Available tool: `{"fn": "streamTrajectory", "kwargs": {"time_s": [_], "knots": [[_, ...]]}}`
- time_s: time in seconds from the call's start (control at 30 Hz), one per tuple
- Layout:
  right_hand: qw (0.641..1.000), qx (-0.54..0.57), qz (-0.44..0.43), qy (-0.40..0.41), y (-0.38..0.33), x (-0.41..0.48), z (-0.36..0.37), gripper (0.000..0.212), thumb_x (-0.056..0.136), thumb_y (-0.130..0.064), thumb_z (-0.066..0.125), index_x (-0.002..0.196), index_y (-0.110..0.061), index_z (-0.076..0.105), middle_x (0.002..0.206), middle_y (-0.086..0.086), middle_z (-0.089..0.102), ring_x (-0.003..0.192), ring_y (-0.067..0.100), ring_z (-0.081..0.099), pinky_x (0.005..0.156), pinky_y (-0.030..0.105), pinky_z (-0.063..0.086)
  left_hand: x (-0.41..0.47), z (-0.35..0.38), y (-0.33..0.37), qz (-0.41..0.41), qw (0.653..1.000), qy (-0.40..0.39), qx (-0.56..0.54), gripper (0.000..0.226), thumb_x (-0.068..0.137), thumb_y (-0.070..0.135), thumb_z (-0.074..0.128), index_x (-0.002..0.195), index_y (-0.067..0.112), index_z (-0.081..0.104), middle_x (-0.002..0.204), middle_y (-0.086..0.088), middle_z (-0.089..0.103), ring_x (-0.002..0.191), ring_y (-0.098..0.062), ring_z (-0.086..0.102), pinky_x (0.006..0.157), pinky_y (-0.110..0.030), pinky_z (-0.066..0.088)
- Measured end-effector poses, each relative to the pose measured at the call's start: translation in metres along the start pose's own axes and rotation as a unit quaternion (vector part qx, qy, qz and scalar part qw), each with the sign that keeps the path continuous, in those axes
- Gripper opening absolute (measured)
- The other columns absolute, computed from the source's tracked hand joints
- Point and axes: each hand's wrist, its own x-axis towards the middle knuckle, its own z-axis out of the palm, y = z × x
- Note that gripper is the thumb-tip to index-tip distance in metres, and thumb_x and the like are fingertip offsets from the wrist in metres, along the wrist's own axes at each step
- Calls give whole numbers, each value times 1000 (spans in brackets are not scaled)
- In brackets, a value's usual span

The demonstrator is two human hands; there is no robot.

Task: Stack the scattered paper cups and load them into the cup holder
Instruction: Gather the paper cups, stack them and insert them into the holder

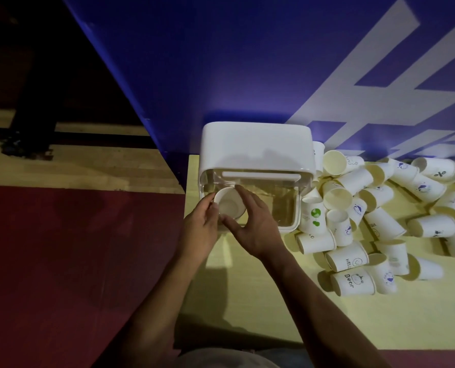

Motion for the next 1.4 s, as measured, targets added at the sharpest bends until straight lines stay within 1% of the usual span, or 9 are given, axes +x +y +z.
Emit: {"fn": "streamTrajectory", "kwargs": {"time_s": [0.17,0.67,0.73,0.83,0.9,1.0,1.07,1.23,1.4], "knots": [[999,21,12,-46,4,4,-1,82,91,-59,67,157,-23,34,155,-1,47,140,17,45,111,36,44,7,3,-9,10,999,-10,50,36,105,34,45,140,42,53,110,9,74,102,-5,68,89,-30,55],[997,32,22,-61,9,8,0,82,89,-55,71,157,-28,34,155,-6,47,138,14,46,109,33,44,6,4,-10,7,999,-13,33,39,104,26,48,137,44,54,113,14,72,103,-5,69,88,-31,57],[997,31,18,-66,8,8,-2,83,89,-56,71,157,-30,33,156,-6,45,140,14,45,111,38,44,5,4,-6,4,999,-10,31,39,104,26,48,139,43,53,116,13,72,104,-3,68,87,-26,56],[998,41,22,-51,9,3,-8,85,89,-58,70,158,-33,29,158,-6,43,143,14,42,114,37,42,-4,3,6,-3,1000,22,20,40,107,27,49,146,33,51,127,19,63,108,4,62,80,-3,43],[996,62,58,-16,14,-8,-18,83,89,-59,69,157,-35,29,157,-5,44,139,15,46,110,36,45,-18,2,15,20,995,87,41,36,106,28,52,142,26,57,126,13,65,105,1,62,74,4,37],[992,74,92,44,35,-31,-41,72,90,-51,71,153,-34,40,143,-7,57,122,10,59,102,40,52,-43,6,27,160,973,151,69,24,102,18,58,124,14,68,118,3,70,107,-7,64,85,-4,41],[986,76,118,88,55,-47,-61,62,90,-42,74,146,-29,50,133,-8,64,113,7,62,98,42,54,-54,23,31,234,962,106,87,22,99,20,58,117,14,69,114,6,69,106,0,62,88,-9,43],[968,67,193,149,107,-85,-122,52,92,-38,72,141,-28,56,126,-11,66,109,8,63,92,37,55,-54,98,53,258,958,-36,116,27,95,32,55,120,26,65,119,13,67,109,-4,62,88,-26,52],[949,68,239,191,149,-117,-175,47,93,-32,72,137,-25,60,120,-13,67,105,6,62,82,14,46,-50,173,81,266,947,-95,153,36,93,39,60,127,31,59,125,14,64,112,-11,62,86,-32,55]]}}
